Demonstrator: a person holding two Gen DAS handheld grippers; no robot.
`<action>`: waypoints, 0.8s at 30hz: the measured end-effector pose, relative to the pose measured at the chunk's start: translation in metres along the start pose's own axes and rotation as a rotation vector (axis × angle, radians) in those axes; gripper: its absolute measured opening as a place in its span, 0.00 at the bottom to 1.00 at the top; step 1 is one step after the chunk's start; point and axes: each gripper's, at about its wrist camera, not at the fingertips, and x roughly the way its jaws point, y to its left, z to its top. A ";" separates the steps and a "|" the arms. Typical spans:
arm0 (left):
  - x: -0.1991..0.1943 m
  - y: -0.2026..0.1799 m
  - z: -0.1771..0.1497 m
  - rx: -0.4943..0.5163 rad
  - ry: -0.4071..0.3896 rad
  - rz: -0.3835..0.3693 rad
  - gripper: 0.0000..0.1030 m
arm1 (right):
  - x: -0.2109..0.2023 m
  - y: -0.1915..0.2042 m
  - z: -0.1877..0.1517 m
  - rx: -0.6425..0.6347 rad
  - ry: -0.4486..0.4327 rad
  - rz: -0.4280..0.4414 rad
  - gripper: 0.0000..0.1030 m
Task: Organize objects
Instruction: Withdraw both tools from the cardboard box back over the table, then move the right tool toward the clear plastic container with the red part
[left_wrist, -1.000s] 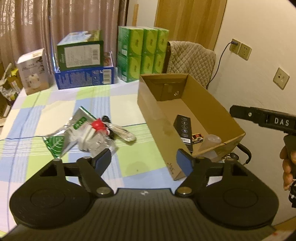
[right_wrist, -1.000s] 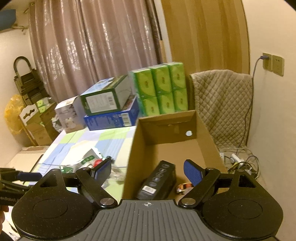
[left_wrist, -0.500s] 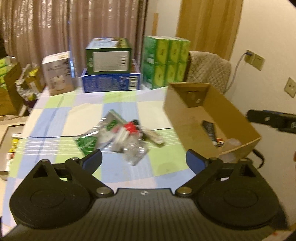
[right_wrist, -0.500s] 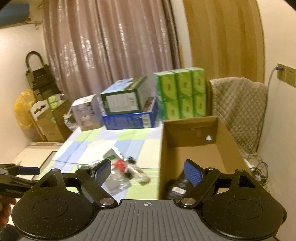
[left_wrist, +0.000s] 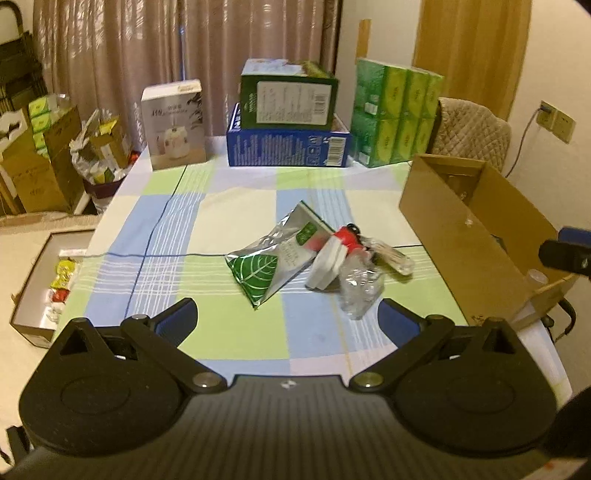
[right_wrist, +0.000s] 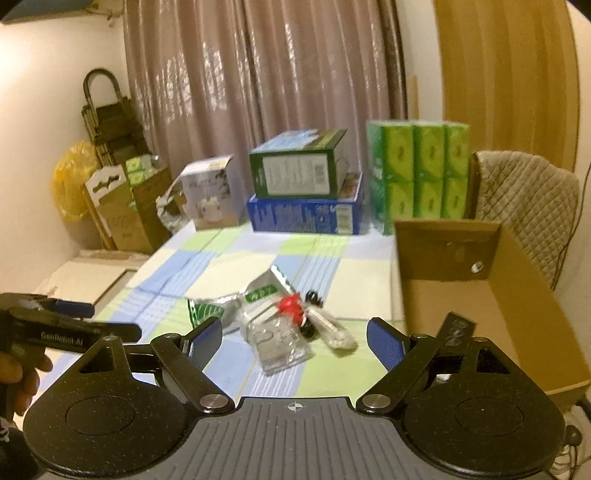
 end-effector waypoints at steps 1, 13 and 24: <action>0.007 0.004 -0.002 -0.013 0.004 -0.006 0.99 | 0.008 0.002 -0.004 -0.007 0.007 0.008 0.80; 0.087 0.032 -0.021 -0.037 0.050 0.012 0.99 | 0.100 0.016 -0.042 -0.084 0.100 0.070 0.80; 0.095 0.033 -0.018 0.019 0.061 0.029 0.99 | 0.159 -0.001 -0.048 -0.079 0.153 0.114 0.80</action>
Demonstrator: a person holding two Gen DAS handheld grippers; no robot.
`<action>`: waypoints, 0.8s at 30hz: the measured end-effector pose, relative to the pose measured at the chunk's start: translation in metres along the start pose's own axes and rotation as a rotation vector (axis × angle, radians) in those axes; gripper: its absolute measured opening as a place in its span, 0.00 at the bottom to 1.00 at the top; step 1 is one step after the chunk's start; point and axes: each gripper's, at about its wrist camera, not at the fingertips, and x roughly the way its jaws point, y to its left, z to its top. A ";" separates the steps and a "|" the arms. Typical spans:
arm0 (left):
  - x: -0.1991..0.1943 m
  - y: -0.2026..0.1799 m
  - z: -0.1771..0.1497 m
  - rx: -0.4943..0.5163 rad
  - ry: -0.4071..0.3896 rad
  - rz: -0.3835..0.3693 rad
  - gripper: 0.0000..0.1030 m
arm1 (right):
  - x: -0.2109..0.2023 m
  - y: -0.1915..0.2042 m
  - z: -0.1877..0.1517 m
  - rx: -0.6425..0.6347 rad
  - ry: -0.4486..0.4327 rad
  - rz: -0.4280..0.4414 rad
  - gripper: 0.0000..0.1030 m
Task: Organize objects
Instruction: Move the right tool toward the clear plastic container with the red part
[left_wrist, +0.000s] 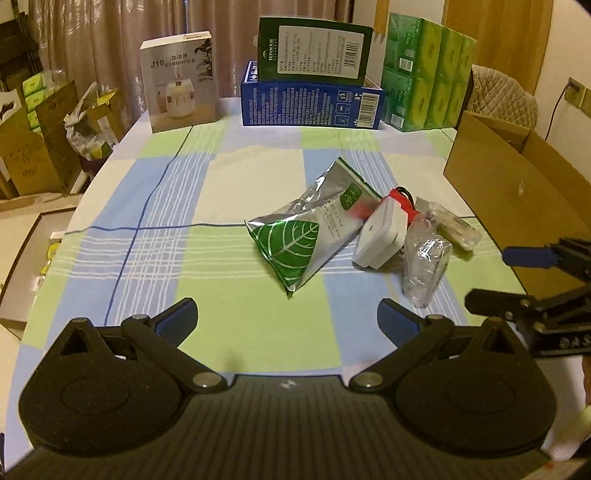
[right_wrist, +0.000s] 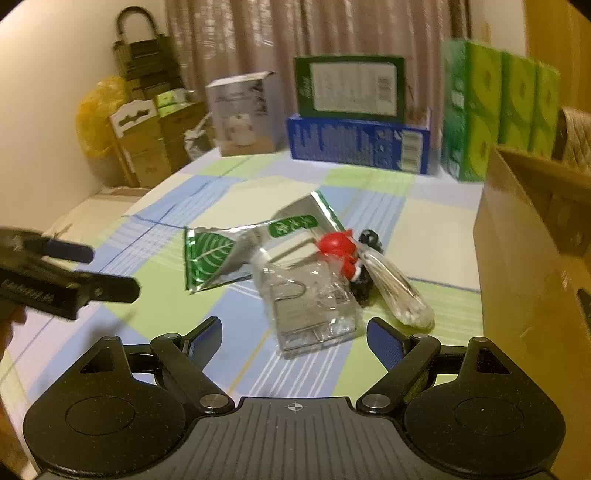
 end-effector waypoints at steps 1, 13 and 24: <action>0.001 0.000 0.000 -0.003 -0.001 -0.003 0.99 | 0.004 -0.003 0.001 0.019 0.011 0.002 0.80; 0.029 -0.006 0.014 0.002 0.015 -0.021 0.99 | 0.042 -0.028 0.009 -0.033 0.054 0.017 0.80; 0.042 -0.002 0.015 -0.001 0.038 -0.046 0.99 | 0.060 -0.026 0.010 -0.095 0.075 0.059 0.80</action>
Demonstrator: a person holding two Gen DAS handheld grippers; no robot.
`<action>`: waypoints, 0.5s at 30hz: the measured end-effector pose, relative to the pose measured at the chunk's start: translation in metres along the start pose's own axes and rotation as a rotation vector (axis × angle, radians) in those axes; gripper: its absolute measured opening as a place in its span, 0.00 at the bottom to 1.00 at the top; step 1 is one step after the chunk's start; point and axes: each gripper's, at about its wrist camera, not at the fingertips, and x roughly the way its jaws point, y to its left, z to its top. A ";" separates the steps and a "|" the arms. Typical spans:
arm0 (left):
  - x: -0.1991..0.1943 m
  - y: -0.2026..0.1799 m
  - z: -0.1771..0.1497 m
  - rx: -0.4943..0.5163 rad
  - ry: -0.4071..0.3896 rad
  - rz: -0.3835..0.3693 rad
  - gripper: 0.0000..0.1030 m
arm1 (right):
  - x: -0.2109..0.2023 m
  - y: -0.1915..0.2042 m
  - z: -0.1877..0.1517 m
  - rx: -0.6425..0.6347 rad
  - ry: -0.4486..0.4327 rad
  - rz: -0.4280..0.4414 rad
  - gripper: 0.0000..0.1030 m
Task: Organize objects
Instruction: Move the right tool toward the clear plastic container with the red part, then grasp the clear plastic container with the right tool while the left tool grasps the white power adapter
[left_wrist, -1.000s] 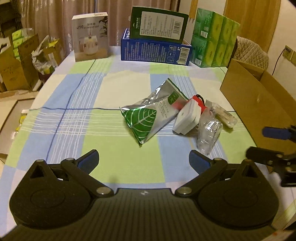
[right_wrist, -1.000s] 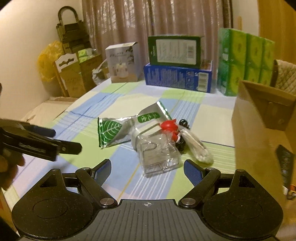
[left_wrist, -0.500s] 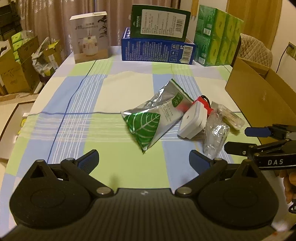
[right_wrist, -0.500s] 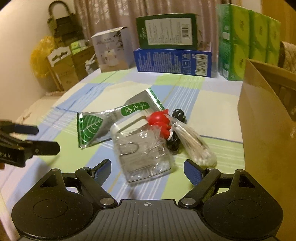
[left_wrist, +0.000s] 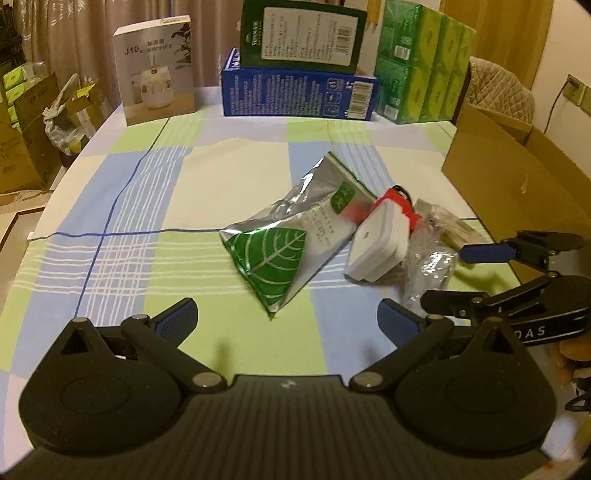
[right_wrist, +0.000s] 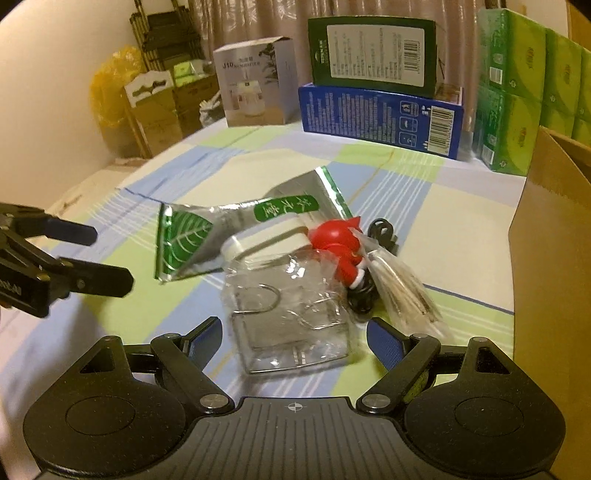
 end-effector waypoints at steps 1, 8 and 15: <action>0.001 0.001 0.000 -0.002 0.003 -0.001 0.99 | 0.002 -0.002 0.000 0.006 0.002 -0.001 0.80; 0.010 -0.002 0.004 0.022 0.012 -0.019 0.99 | 0.010 -0.004 0.002 0.039 0.003 0.016 0.64; 0.015 -0.008 0.006 0.054 0.014 -0.031 0.96 | -0.005 -0.008 0.010 0.138 -0.006 0.000 0.63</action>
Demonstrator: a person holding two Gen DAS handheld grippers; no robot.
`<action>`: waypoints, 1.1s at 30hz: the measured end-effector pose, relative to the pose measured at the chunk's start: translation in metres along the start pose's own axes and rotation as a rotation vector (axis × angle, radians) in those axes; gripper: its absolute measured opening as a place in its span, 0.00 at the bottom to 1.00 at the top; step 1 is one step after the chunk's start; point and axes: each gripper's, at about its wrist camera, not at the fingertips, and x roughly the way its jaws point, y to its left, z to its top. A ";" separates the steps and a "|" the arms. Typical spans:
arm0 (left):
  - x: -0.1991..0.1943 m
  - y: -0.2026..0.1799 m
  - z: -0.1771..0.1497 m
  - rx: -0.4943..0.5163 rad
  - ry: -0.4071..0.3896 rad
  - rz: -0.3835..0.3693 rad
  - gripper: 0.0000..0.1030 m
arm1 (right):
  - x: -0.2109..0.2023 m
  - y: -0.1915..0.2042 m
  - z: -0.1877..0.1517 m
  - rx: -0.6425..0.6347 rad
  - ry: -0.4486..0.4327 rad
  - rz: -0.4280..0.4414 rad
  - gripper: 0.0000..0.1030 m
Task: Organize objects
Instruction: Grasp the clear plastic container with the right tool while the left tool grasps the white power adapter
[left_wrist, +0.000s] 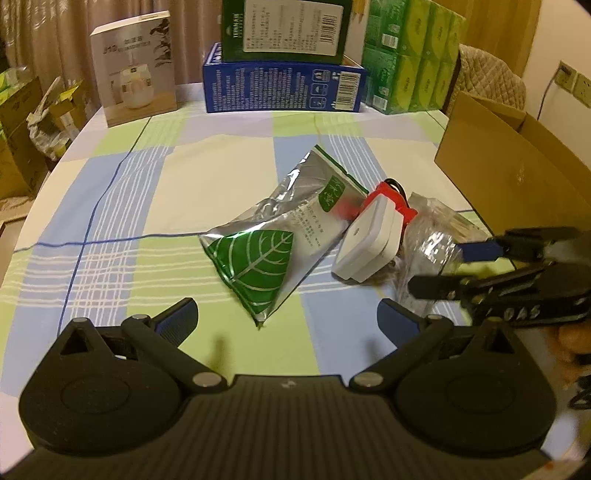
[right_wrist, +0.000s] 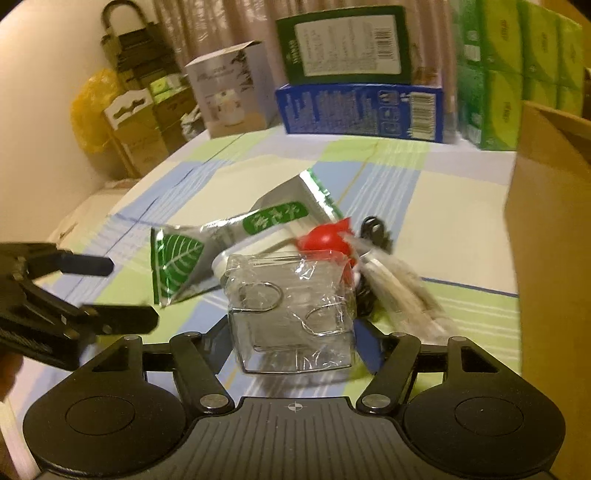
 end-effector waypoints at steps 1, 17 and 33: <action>0.001 -0.002 0.001 0.012 -0.002 -0.003 0.91 | -0.003 0.000 0.001 0.007 -0.003 -0.019 0.63; 0.034 -0.054 0.017 0.257 -0.074 -0.097 0.51 | -0.027 -0.015 0.012 0.072 -0.067 -0.153 0.63; 0.044 -0.052 0.025 0.095 0.000 -0.119 0.27 | -0.033 -0.024 0.016 0.116 -0.066 -0.139 0.63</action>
